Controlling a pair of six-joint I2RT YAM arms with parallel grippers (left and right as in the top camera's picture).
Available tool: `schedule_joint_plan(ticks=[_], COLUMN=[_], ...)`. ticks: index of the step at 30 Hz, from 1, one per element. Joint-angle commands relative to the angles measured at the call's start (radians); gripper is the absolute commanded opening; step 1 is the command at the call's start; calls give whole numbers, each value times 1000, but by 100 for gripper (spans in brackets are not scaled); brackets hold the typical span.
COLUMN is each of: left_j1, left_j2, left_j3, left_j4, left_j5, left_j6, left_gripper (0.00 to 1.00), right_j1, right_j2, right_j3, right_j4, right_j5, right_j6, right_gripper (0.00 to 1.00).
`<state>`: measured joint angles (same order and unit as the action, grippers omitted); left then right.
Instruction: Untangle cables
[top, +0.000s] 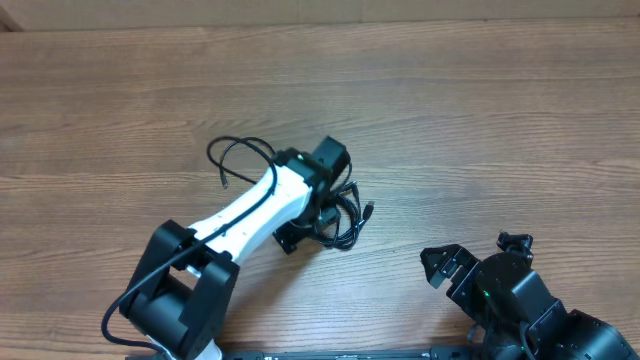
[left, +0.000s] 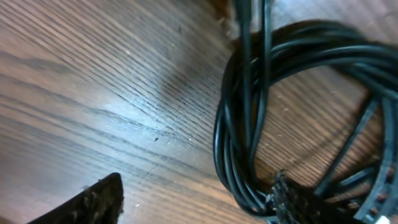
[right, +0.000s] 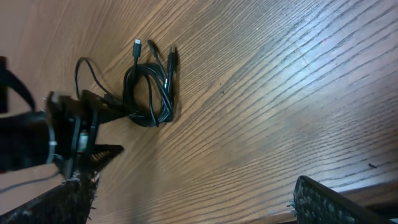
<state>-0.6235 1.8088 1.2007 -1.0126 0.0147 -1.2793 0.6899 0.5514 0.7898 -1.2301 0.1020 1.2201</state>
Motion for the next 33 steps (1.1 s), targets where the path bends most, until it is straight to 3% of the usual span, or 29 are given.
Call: schedule_joint_plan(ticks=[1, 5, 7, 8, 11, 12, 15, 19, 20, 21, 22, 24, 27, 33], left_j1=[-23, -33, -33, -33, -32, -29, 6, 71, 80, 91, 101, 117, 142, 151], left_j2=[-10, -10, -10, -10, -10, -10, -20, -49, -54, -58, -58, -58, -58, -57], left_j3=[-69, -160, -184, -194, -206, -203, -158, -40, -12, 20, 50, 92, 123, 92], left_j4=[59, 150, 180, 196, 214, 213, 198, 135, 107, 68, 29, -24, -69, -121], left_j5=[-26, -26, -27, -30, -76, -103, -153, -121, -118, -126, -156, -234, -254, 97], left_j6=[-60, -60, -60, -60, -23, 19, 261, 779, 875, 967, 1033, 1036, 880, 457], left_gripper=[82, 79, 69, 59, 4, 4, 4, 4, 5, 13, 31, 100, 100, 100], right_j1=[5, 5, 5, 5, 5, 5, 4, 5, 5, 5, 5, 5, 5, 5], right_j2=[-7, -7, -7, -7, -7, -7, -7, -7, -7, -7, -7, -7, -7, -7], right_j3=[-5, -5, -5, -5, -5, -5, -5, -5, -5, -5, -5, -5, -5, -5], right_j4=[2, 2, 2, 2, 2, 2, 2, 2, 2, 2, 2, 2, 2, 2], right_j5=[5, 5, 5, 5, 5, 5, 5, 5, 5, 5, 5, 5, 5, 5], right_j6=[3, 3, 3, 3, 3, 3, 3, 3, 3, 3, 3, 3, 3, 3], right_gripper=[100, 100, 100, 100, 100, 100, 100, 100, 100, 100, 100, 100, 100, 100])
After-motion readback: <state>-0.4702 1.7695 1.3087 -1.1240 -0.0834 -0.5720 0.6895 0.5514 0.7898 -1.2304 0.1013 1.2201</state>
